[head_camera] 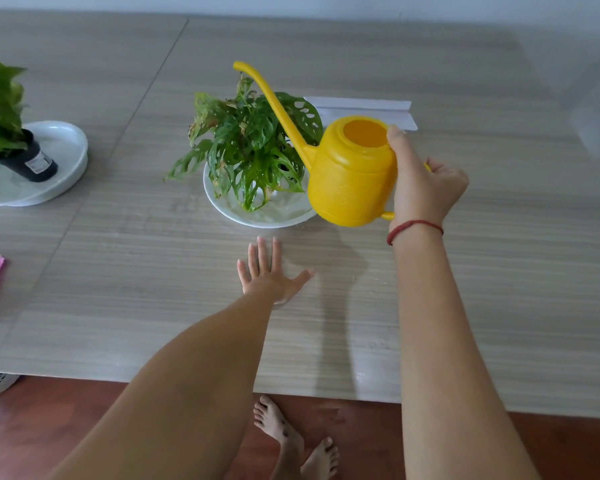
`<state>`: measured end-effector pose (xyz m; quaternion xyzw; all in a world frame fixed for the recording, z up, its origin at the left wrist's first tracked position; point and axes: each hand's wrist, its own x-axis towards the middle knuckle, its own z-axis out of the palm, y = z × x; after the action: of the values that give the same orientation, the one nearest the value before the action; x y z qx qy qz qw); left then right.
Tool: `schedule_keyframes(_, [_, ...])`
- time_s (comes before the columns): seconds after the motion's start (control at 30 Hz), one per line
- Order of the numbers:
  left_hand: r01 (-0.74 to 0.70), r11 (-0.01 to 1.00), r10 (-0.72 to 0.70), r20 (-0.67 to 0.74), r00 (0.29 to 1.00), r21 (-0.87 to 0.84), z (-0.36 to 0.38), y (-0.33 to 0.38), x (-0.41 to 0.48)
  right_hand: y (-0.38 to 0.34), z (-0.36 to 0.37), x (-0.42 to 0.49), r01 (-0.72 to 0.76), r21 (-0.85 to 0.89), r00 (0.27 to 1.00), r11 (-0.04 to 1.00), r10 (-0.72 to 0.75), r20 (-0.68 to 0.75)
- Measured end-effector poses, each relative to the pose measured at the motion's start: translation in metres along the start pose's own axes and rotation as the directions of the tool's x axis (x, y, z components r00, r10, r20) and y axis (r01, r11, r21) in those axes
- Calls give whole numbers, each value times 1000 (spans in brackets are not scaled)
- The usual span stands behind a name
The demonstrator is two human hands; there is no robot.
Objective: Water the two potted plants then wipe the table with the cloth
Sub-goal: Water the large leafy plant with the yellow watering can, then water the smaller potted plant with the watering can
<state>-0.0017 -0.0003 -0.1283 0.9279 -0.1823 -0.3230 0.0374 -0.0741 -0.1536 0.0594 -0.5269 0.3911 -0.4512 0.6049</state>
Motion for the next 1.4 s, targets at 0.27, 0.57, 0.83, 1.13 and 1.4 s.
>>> schedule_keyframes(0.27, [-36,979,-37,-349,936,-200,-19,-40,-19,-14,41,-28,-4,85,992,996,-7,130])
schedule_keyframes(0.57, [164,935,-293,-424,857,-315,-82,-144,-23,-11,150,-80,-69,46,940,997,50,339])
schedule_keyframes(0.83, [324,832,-499,-353,791,-451,-113,-250,2,14,274,-127,-97,34,882,995,70,465])
schedule_keyframes(1.13, [384,746,-588,-268,763,-543,-143,-331,48,55,379,-149,-74,-50,839,996,90,536])
schedule_keyframes(1.4, [520,687,-603,1,798,-508,-145,-337,78,77,420,-146,-18,-166,836,986,106,538])
